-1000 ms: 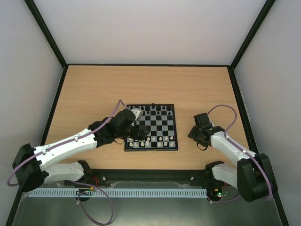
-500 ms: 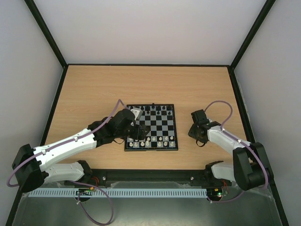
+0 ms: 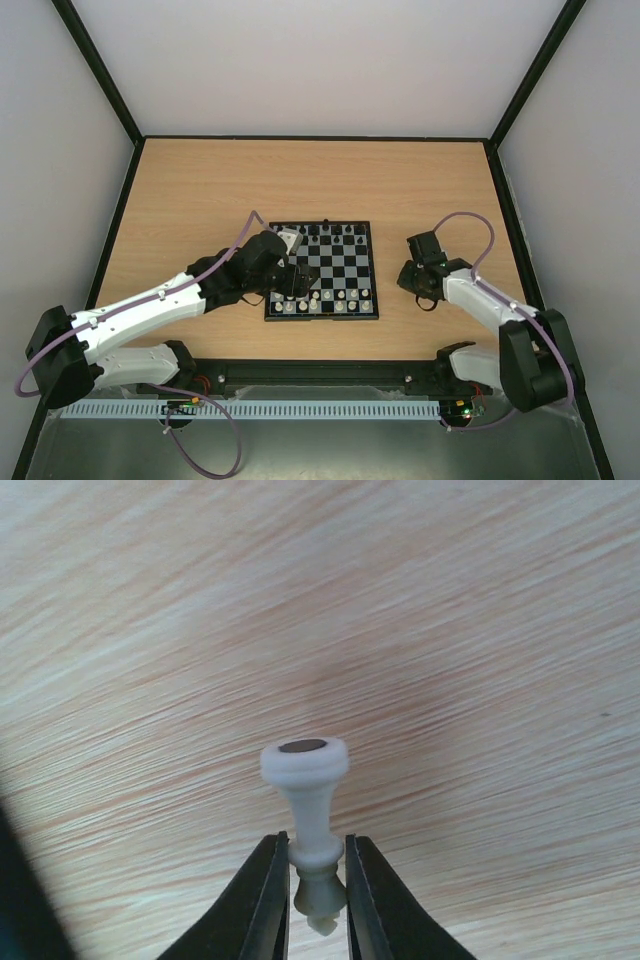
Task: Set up the chess pieces on the board
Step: Pick up the chess piece at the center of the board.
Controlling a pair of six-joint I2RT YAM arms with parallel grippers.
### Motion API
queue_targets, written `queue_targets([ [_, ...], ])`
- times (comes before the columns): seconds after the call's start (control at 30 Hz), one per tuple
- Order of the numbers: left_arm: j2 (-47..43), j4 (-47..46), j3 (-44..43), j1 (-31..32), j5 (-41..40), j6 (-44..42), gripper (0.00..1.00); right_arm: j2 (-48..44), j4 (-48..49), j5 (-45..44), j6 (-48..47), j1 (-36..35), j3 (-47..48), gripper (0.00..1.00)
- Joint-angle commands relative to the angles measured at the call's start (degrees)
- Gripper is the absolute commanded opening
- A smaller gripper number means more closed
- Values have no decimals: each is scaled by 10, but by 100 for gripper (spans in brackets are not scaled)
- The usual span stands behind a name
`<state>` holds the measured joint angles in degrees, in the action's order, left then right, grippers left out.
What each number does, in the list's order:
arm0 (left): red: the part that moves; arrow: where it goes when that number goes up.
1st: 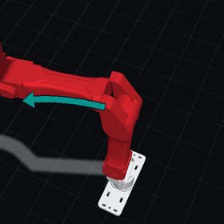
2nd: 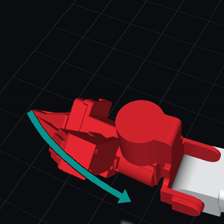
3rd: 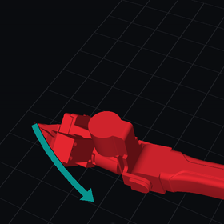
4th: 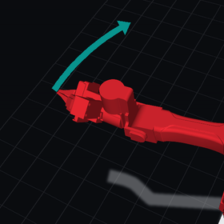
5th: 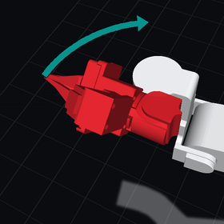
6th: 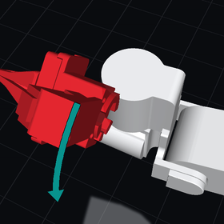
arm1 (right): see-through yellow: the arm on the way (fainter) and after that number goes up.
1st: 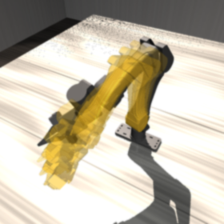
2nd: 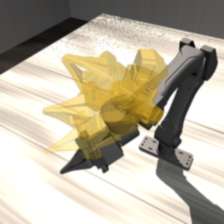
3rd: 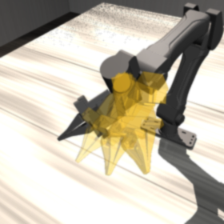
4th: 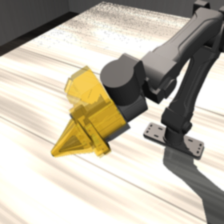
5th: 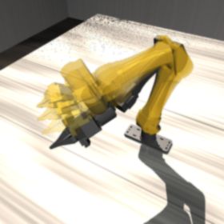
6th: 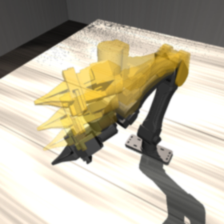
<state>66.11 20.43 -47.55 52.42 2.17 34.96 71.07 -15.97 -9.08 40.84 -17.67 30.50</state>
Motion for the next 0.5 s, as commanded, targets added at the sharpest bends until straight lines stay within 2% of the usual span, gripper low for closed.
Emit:
queue_targets([
  [0.0, -1, 0, -2, -3, -1, 7, 79, -60, -37, 53, -21, -5, 16, 14],
  [0.27, -13, -10, -4, -5, 3, 28, 82, -142, -65, 216, -37, -4, 71, 15],
  [0.47, -44, -62, 9, -5, 54, 22, 84, -166, -99, 426, -83, -4, 133, 16],
])
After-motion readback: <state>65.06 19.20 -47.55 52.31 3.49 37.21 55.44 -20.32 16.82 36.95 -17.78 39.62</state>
